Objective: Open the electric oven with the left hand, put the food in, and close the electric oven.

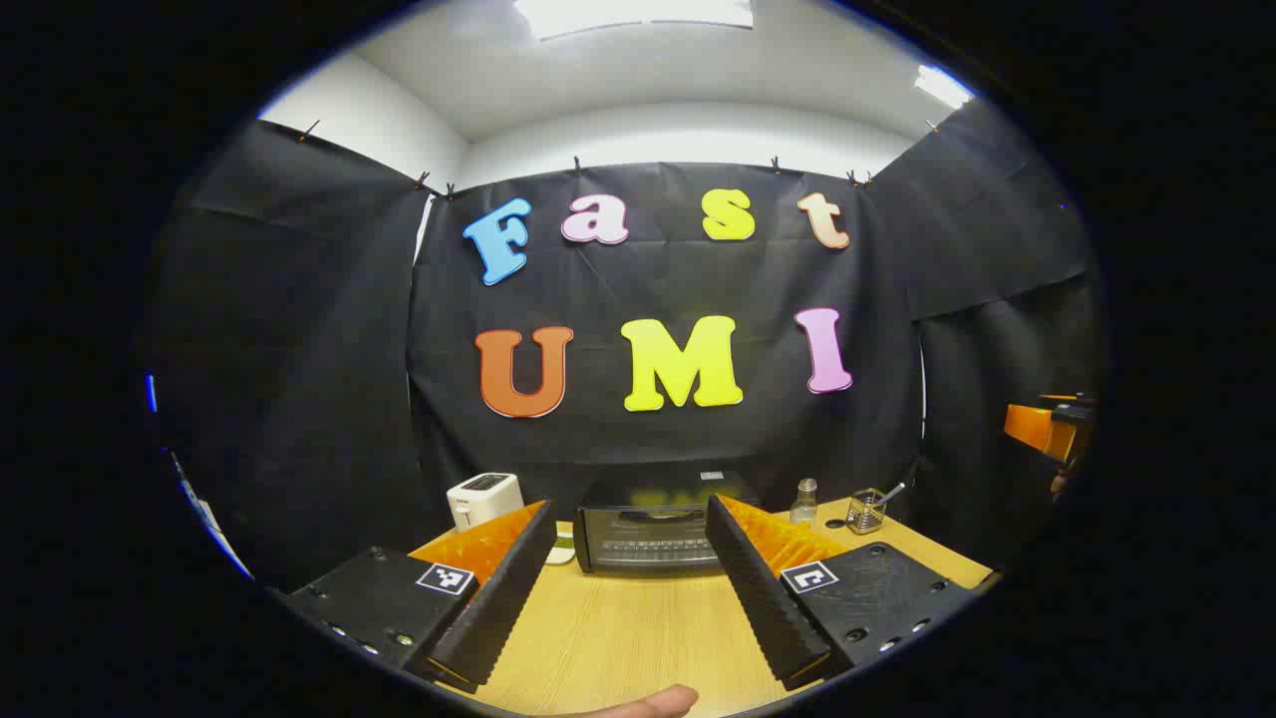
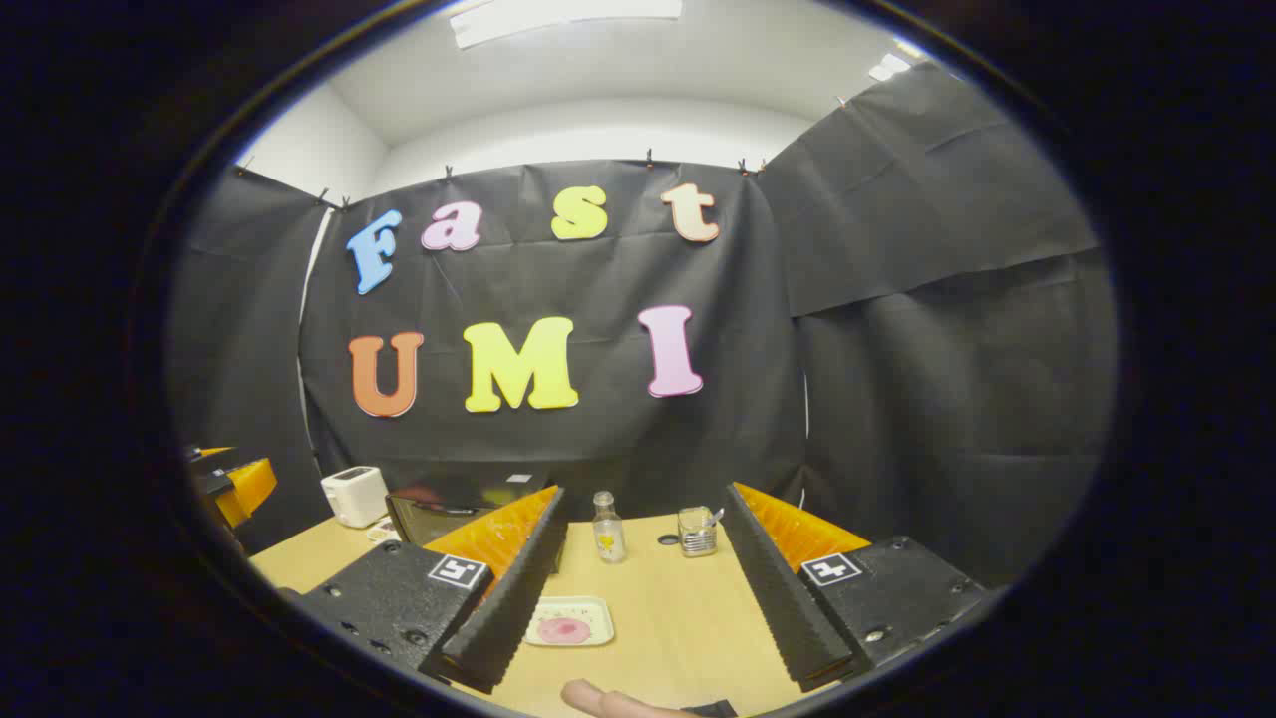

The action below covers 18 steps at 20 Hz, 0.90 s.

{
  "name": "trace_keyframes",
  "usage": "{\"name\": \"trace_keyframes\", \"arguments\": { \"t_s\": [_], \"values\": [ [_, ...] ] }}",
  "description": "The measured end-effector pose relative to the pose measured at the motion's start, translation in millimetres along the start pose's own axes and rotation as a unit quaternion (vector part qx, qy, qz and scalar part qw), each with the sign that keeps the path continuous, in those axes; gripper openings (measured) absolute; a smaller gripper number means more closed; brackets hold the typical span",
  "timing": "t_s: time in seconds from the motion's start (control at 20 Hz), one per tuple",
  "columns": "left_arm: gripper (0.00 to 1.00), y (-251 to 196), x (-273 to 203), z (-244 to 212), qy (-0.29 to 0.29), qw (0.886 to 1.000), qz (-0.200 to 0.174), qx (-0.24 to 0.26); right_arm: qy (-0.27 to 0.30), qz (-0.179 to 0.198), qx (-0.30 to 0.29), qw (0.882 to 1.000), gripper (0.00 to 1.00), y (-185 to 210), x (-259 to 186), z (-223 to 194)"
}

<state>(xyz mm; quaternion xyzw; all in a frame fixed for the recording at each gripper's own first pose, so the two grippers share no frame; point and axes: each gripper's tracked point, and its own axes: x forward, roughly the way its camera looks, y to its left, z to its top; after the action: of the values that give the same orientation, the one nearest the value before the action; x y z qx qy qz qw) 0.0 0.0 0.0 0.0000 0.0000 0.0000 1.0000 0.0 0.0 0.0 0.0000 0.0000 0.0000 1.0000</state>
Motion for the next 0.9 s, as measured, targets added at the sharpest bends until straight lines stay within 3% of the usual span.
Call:
{"name": "trace_keyframes", "arguments": {
  "t_s": [0.1, 0.15, 0.9],
  "values": [
    [0.88, 2, 0, 1, -0.003, 1.000, 0.004, 0.000, 0.007, 0.000, -0.001, 1.000, 0.96, 0, 1, -3],
    [0.96, 1, 0, 1, -0.003, 1.000, 0.002, -0.002, 0.009, 0.000, -0.004, 1.000, 0.96, 0, 1, -5],
    [0.96, -7, 11, -9, -0.008, 1.000, -0.007, 0.006, -0.003, 0.011, -0.013, 1.000, 0.96, -4, -7, -2]
  ]
}}
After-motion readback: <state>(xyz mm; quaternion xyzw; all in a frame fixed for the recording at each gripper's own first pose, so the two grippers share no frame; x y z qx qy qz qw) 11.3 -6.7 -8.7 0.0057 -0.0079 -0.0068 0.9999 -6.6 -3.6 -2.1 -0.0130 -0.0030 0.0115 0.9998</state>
